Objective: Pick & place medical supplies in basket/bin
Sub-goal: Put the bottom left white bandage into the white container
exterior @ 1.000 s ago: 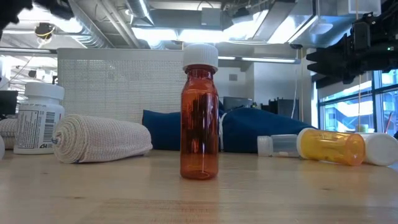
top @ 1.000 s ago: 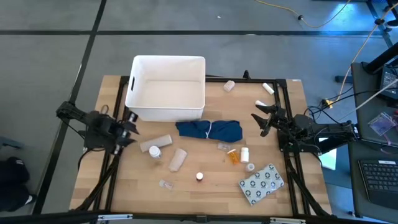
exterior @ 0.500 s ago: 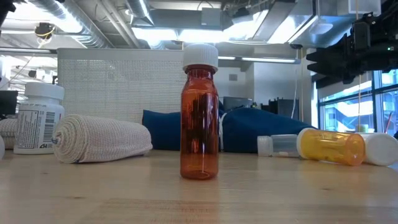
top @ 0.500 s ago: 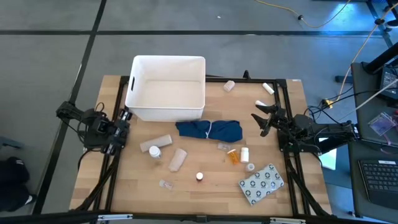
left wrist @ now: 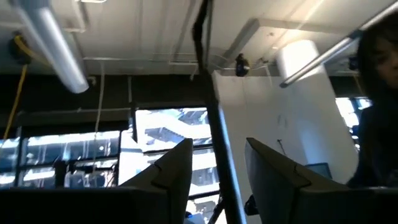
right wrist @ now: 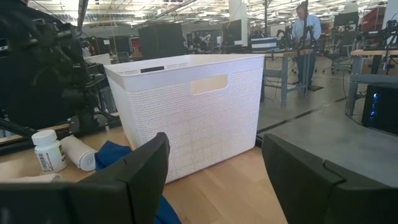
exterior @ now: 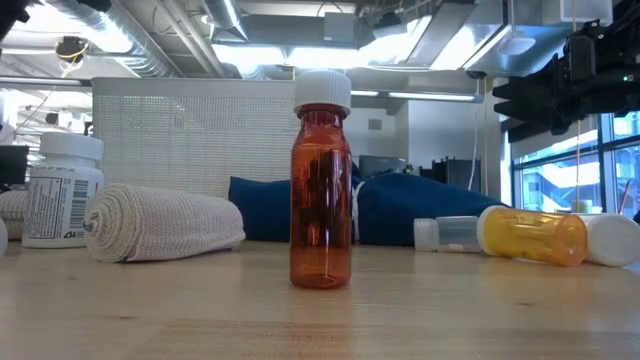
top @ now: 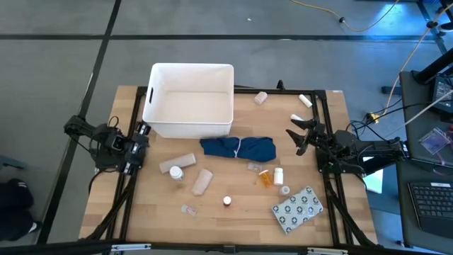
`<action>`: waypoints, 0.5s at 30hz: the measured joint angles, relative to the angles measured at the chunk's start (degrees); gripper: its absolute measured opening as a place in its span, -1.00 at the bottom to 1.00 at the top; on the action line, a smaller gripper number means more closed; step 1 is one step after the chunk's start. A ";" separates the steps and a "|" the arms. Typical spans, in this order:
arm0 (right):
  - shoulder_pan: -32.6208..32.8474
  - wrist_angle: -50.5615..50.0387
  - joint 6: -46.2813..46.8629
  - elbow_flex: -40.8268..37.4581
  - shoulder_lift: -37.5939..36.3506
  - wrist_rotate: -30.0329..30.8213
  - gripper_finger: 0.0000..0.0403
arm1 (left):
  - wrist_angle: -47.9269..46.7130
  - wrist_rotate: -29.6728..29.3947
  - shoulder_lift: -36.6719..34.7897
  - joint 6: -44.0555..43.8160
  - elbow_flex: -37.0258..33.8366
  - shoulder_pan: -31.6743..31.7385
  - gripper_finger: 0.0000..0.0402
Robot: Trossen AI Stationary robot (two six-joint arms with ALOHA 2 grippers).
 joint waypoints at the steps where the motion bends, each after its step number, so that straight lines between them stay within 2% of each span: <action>1: 0.00 0.00 0.03 0.00 0.02 0.00 0.28 | -0.01 0.69 0.00 0.15 0.00 0.00 -0.27; 15: 0.00 0.00 0.14 0.00 0.02 0.00 0.28 | 0.40 0.54 0.00 -0.74 0.00 0.00 -0.25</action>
